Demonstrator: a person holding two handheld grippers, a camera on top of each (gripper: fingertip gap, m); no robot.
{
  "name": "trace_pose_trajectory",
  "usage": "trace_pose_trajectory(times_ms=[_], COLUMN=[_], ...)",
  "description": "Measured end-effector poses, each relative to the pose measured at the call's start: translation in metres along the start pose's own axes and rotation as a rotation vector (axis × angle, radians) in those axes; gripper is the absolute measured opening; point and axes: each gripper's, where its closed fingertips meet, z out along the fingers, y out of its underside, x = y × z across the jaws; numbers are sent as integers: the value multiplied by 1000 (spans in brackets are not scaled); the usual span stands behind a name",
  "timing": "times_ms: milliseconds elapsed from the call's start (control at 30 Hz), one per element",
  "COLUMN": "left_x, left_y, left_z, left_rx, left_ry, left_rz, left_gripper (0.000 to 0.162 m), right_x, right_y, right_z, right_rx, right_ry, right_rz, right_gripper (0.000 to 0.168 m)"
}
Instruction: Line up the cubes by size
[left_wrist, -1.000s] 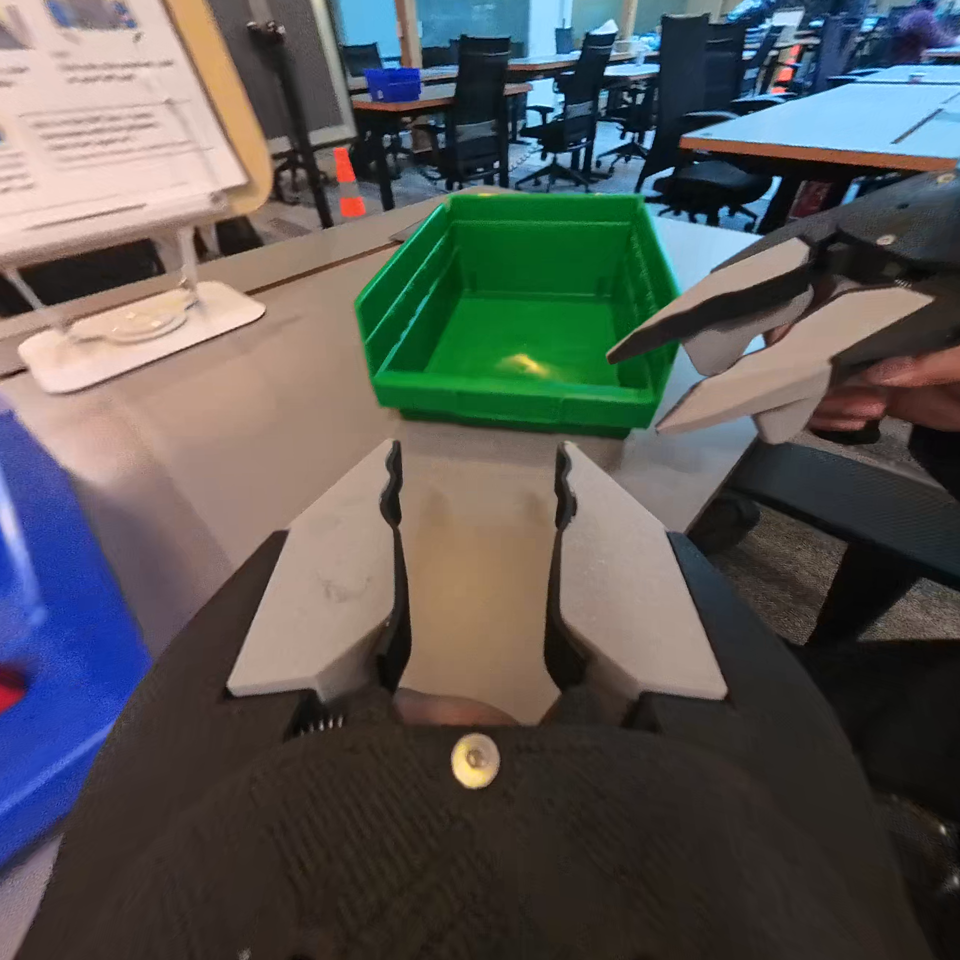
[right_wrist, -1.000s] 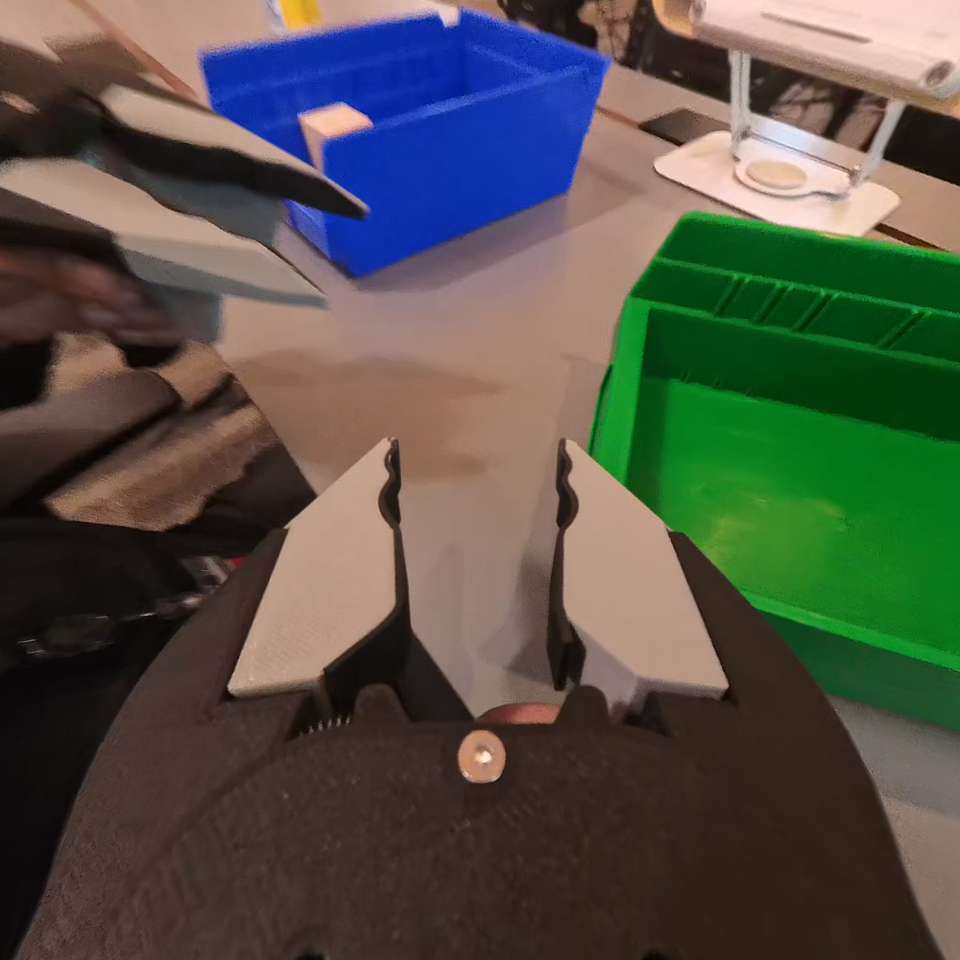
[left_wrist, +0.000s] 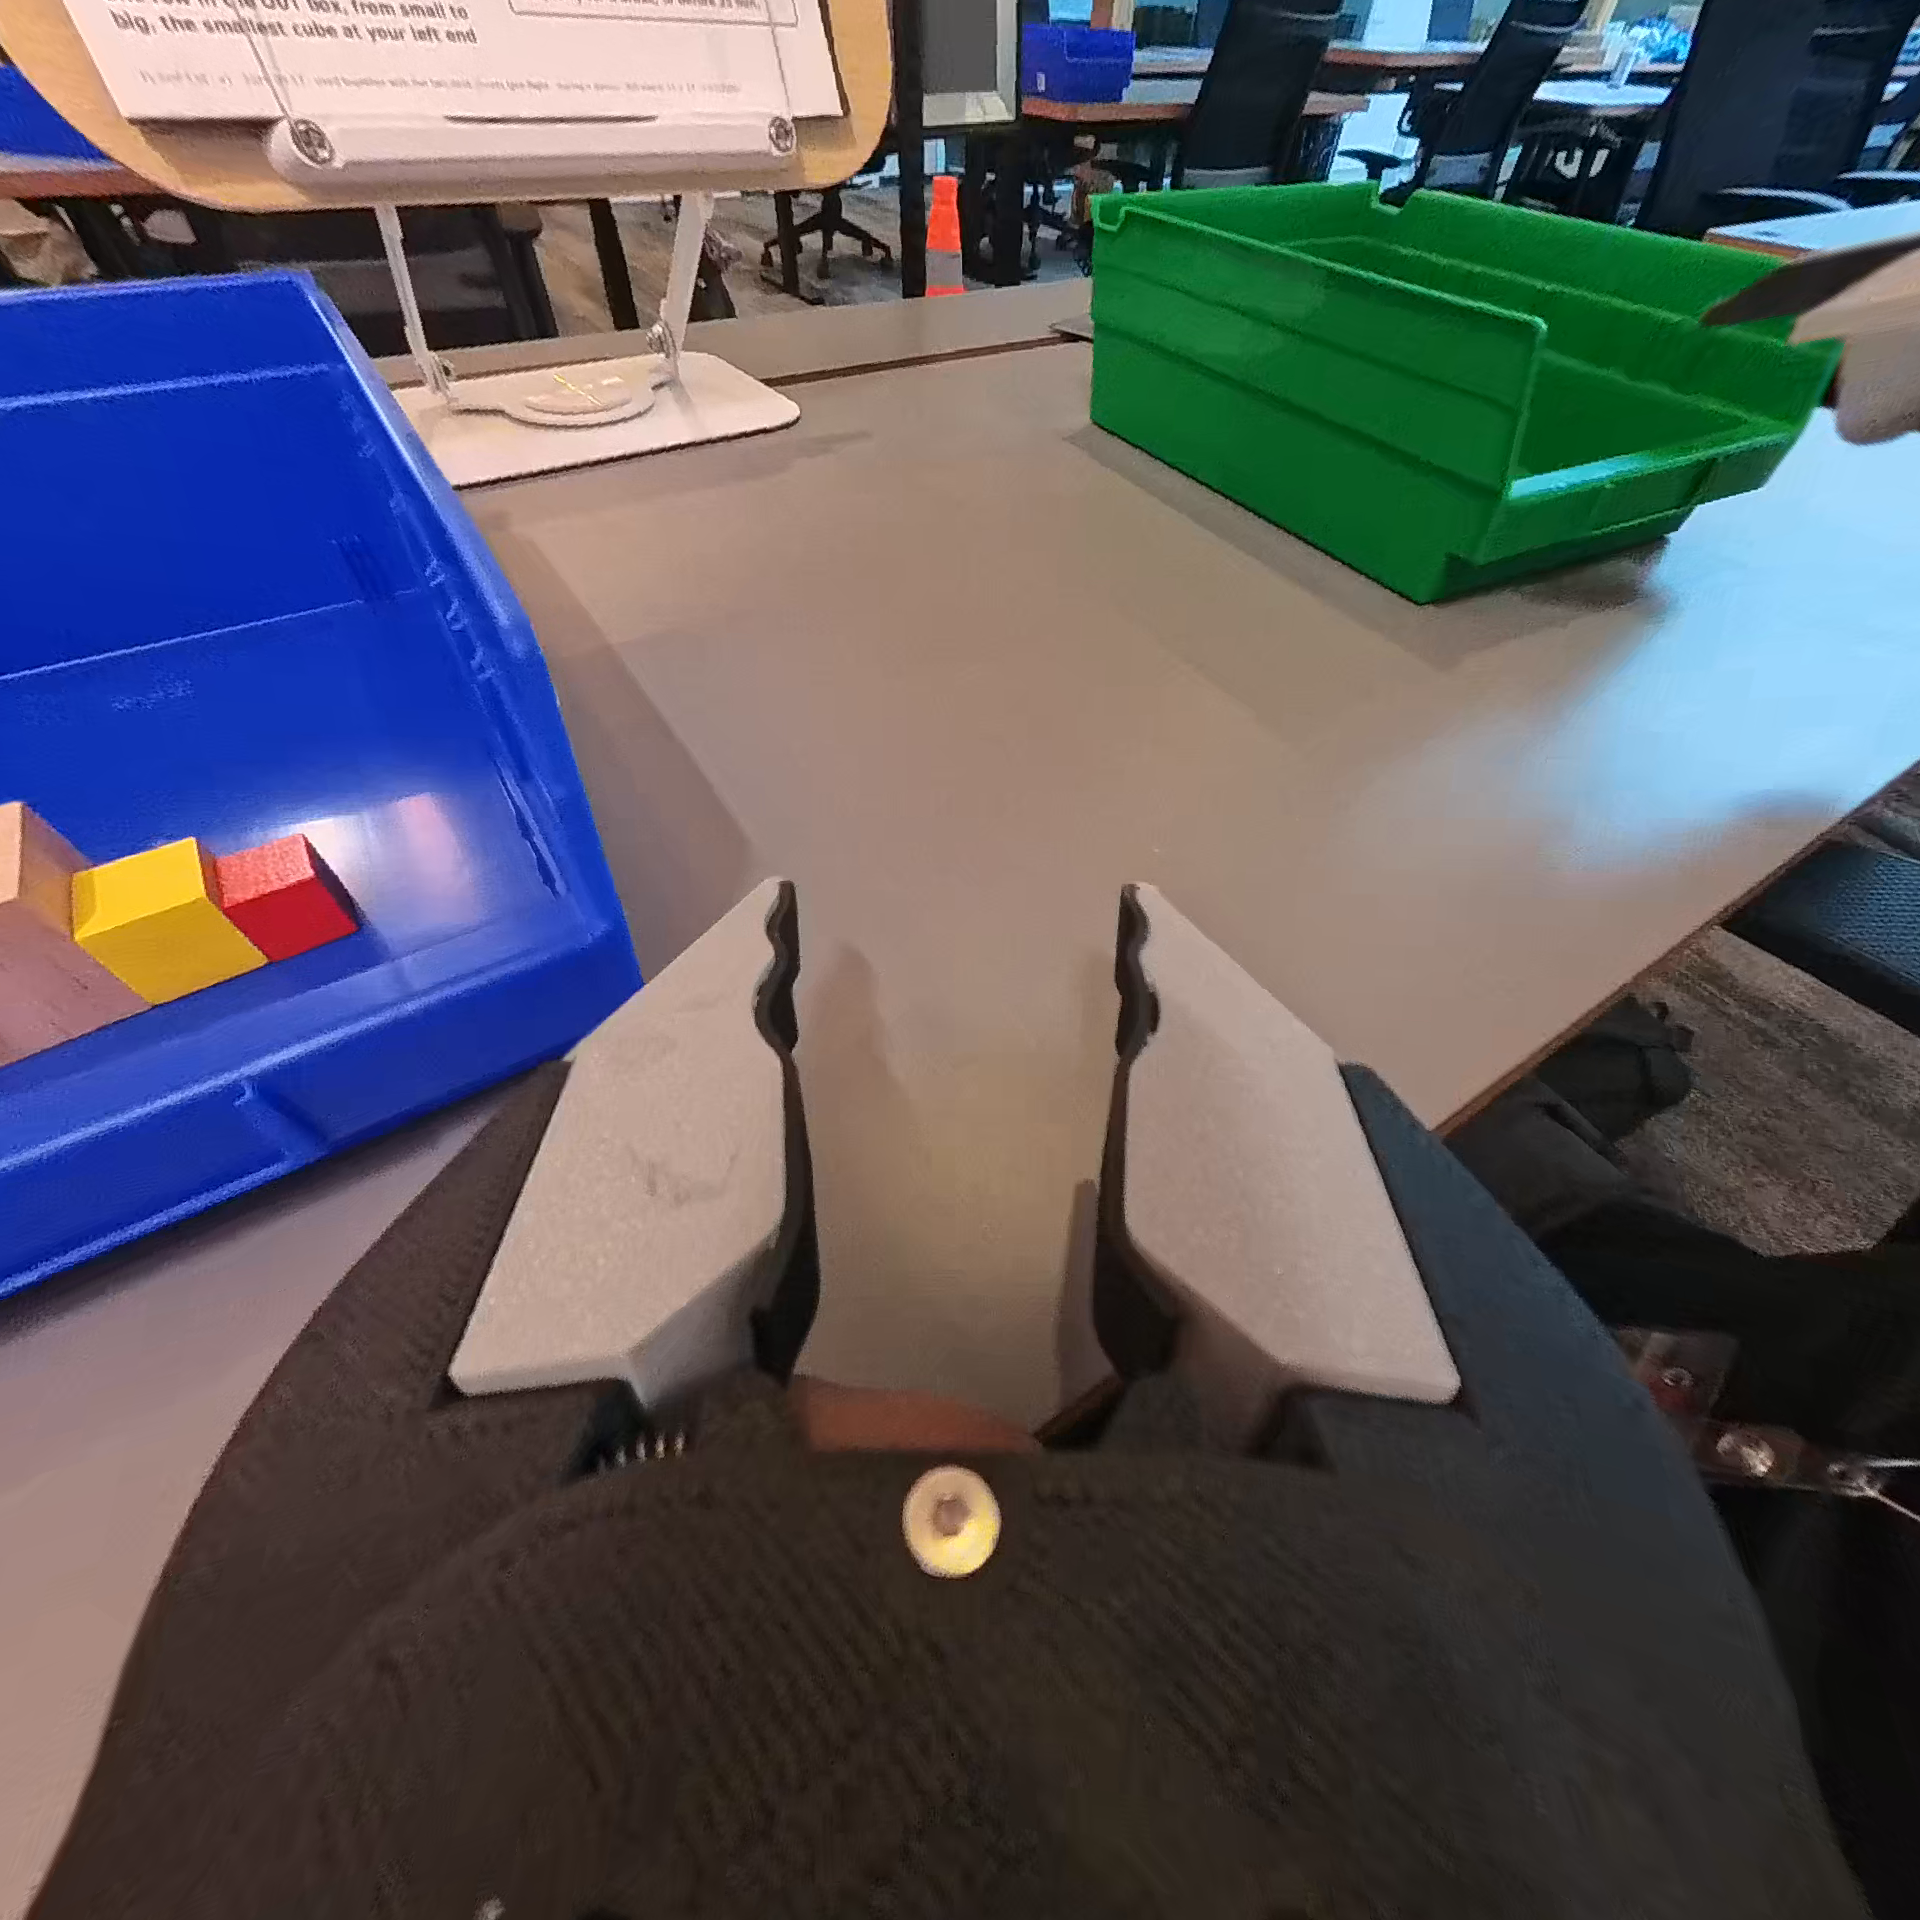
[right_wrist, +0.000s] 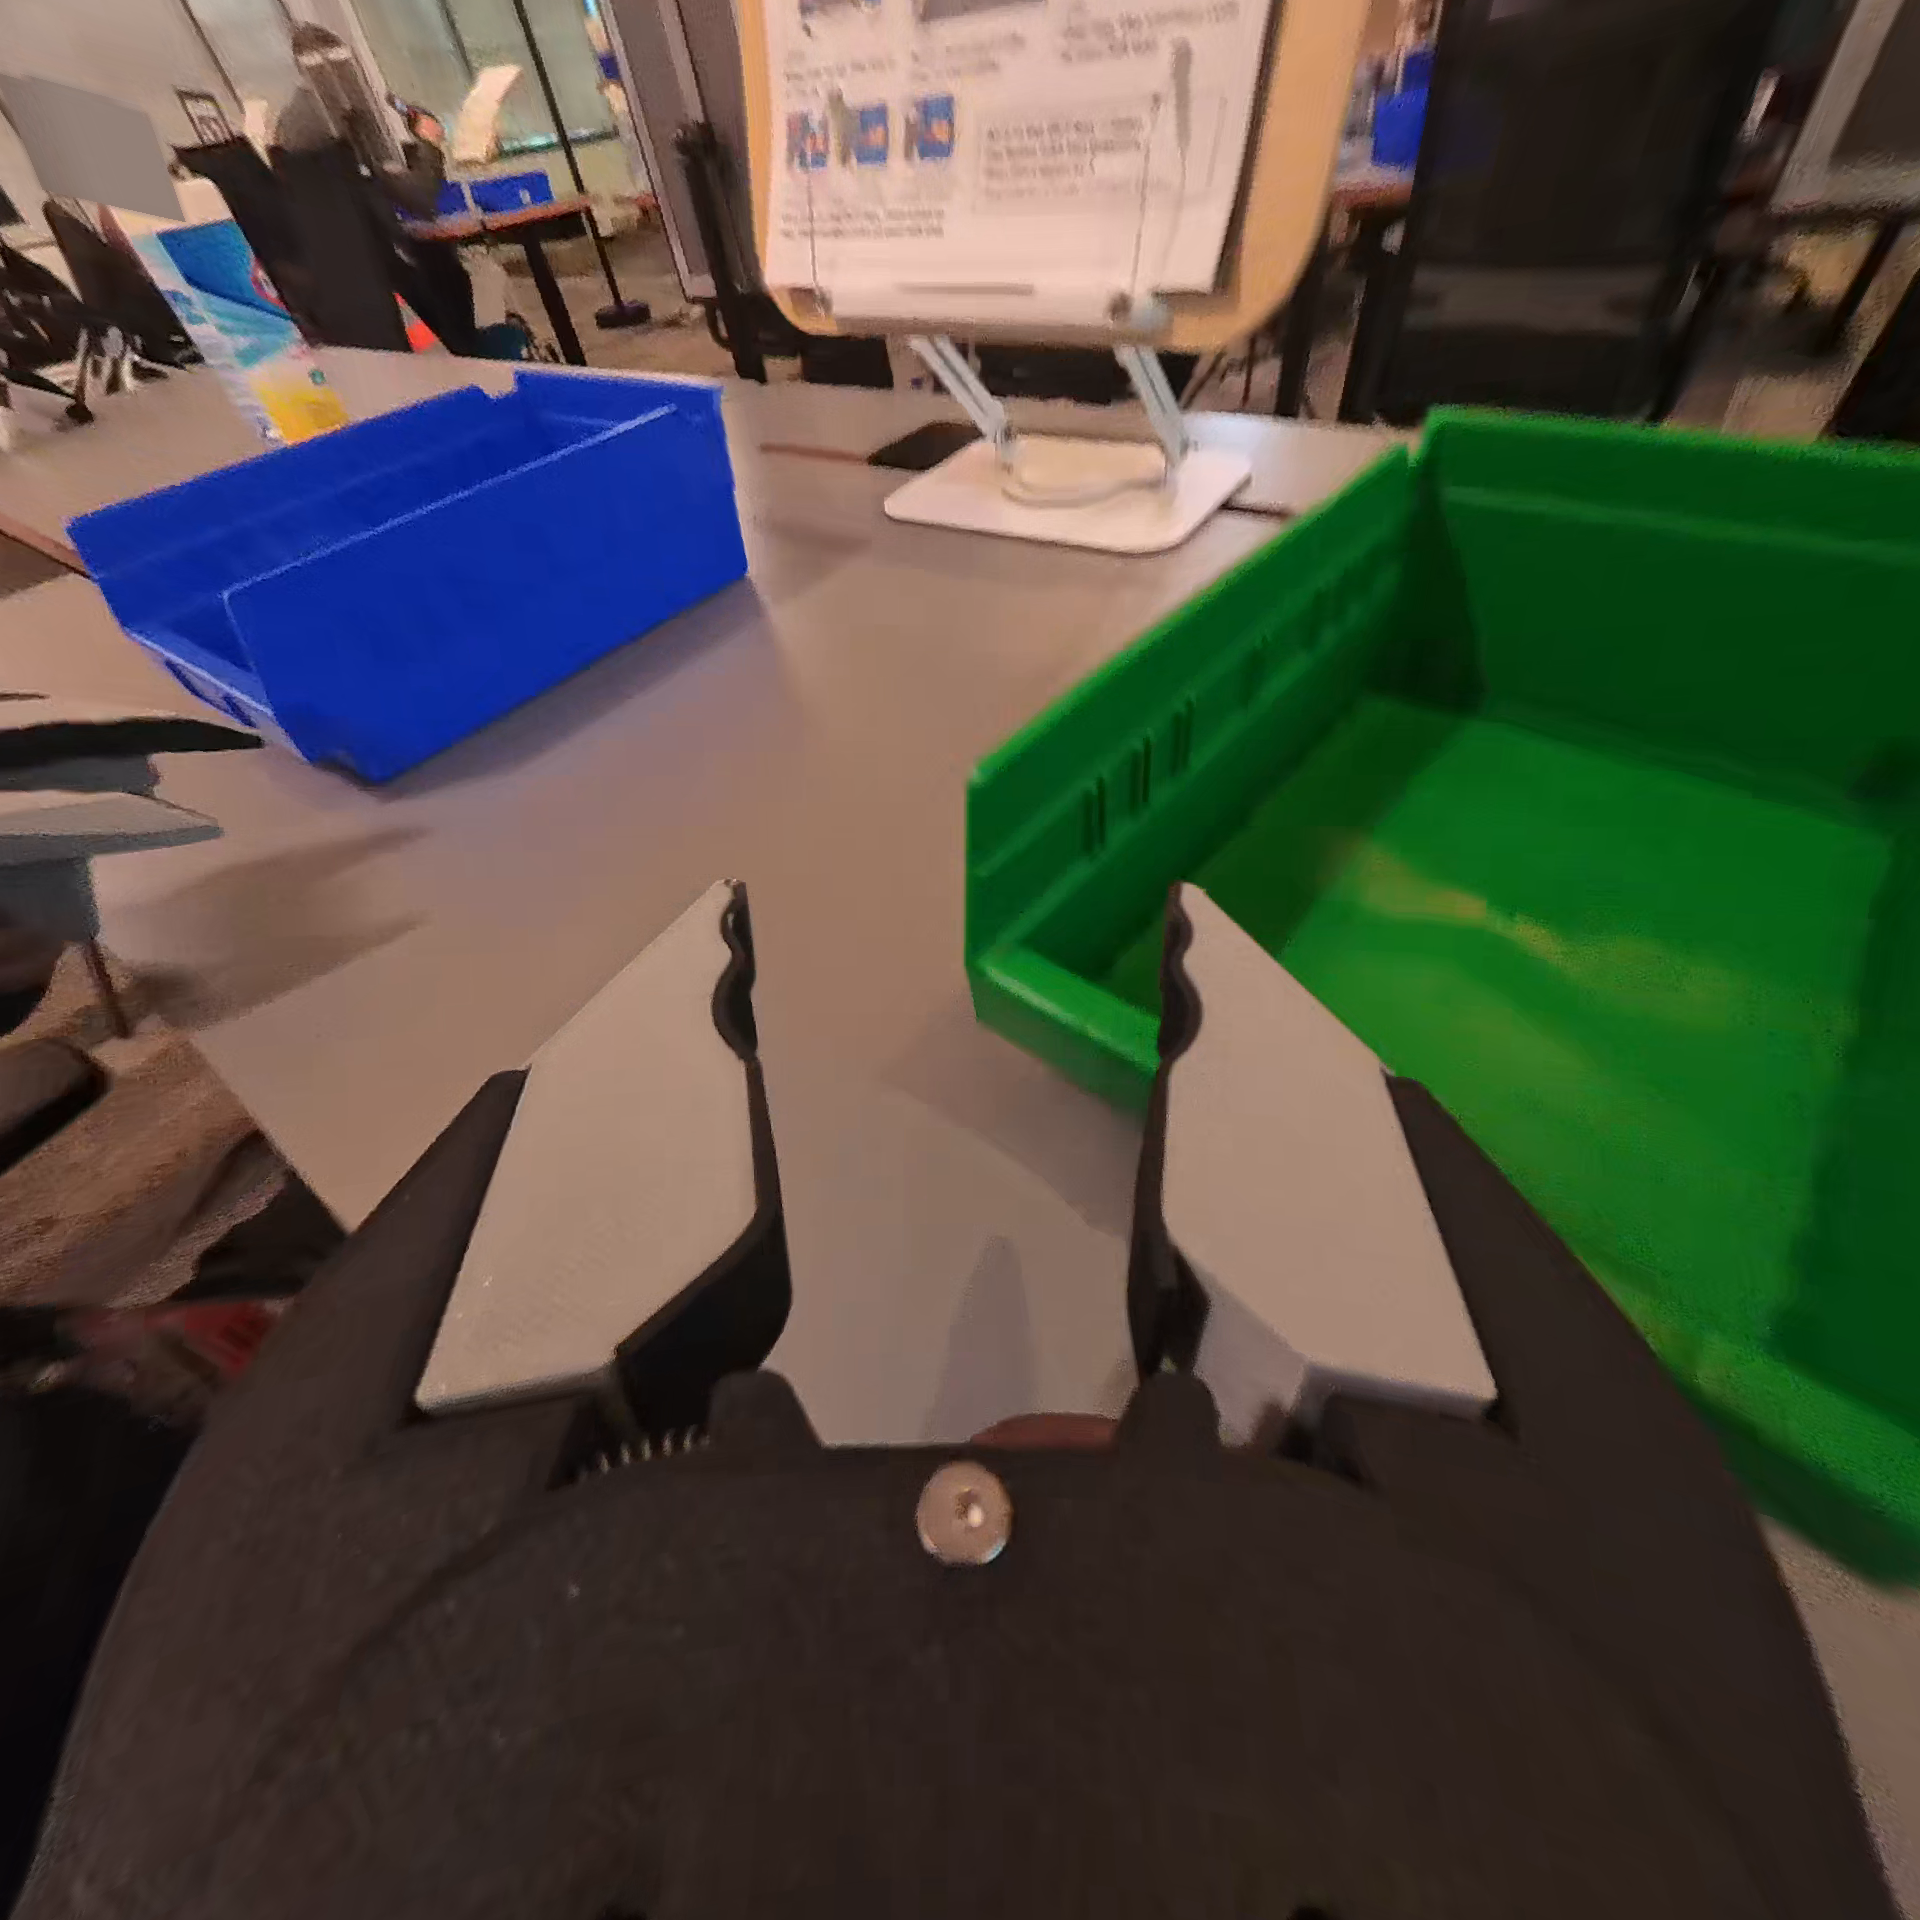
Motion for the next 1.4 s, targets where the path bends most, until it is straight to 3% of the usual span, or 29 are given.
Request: trace_pose_trajectory(times_ms=[233, 500, 867, 1233, 1400], left_x=[-12, -29, -30, -65, -88], left_y=[1, 1, -11, -10, -11], left_z=[-4, -5, -3, -17, -7], left_rx=[-22, -6, 19, 7, -40], left_ry=[-65, -104, -100, -258, -350], left_rz=[34, 3, 13, 69, 147], left_gripper=[69, 67, 68, 67, 61], right_x=[19, 14, 10, 7, 8], right_y=[-23, 8, 2, 3, 7], right_z=[48, 62, 56, 57, 58], right_rx=[78, 62, 135, 126, 98], right_ry=[252, 236, 181, 193, 224], right_rz=[-265, -287, -184, -217, -244], right_gripper=[85, 83, 83, 83, 77])
